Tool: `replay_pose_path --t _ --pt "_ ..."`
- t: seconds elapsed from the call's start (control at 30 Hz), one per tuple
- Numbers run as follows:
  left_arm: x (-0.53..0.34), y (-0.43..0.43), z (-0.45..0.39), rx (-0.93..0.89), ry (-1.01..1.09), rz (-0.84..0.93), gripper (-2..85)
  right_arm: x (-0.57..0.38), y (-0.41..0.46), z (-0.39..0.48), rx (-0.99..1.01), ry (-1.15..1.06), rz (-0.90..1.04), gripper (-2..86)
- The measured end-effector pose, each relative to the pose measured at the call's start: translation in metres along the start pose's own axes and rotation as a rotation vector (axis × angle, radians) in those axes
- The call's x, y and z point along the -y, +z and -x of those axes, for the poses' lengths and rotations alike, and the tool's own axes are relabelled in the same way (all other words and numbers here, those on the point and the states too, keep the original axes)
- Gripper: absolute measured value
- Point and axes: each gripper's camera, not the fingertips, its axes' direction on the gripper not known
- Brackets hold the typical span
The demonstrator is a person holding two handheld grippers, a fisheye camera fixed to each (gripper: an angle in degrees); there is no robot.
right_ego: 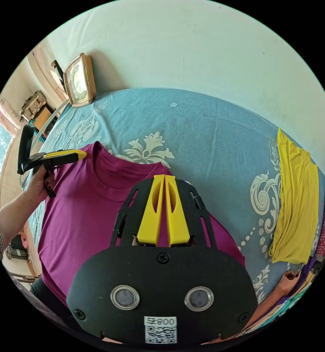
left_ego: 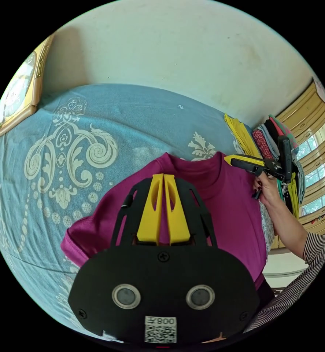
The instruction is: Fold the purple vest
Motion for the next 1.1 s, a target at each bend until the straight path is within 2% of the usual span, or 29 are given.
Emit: replay_pose_path --t 0.13,0.2,0.27,0.4,0.5,0.53,0.7,0.87,1.1 --pt "0.001 -0.005 -0.017 -0.018 0.026 -0.043 0.2 -0.041 -0.025 -0.006 0.011 0.046 -0.124 0.1" --pt "0.007 0.008 -0.019 0.014 0.003 0.017 0.2 -0.054 -0.019 -0.009 -0.001 0.069 -0.113 0.1" --pt "0.017 0.016 -0.023 -0.011 -0.031 0.014 0.2 -0.062 0.001 -0.015 0.016 0.086 0.011 0.1" --pt "0.03 0.013 -0.047 -0.068 -0.009 -0.036 0.2 -0.099 -0.026 -0.02 0.039 0.135 -0.09 0.1" --pt "0.036 0.027 -0.073 -0.048 0.087 0.034 0.3 -0.158 -0.052 -0.029 0.085 0.24 -0.185 0.2" --pt "0.039 0.041 -0.08 -0.015 0.096 0.124 0.4 -0.183 -0.057 -0.034 0.1 0.281 -0.199 0.3" --pt "0.053 0.038 -0.102 -0.144 0.055 0.048 1.4 -0.276 -0.068 -0.054 0.096 0.505 -0.265 1.4" --pt "0.082 0.063 -0.171 -0.248 0.196 0.141 5.3 -0.31 -0.056 -0.067 0.084 0.552 -0.277 5.8" --pt "0.139 0.111 -0.294 -0.388 0.464 0.225 9.0 -0.322 -0.033 -0.069 0.032 0.53 -0.261 7.0"
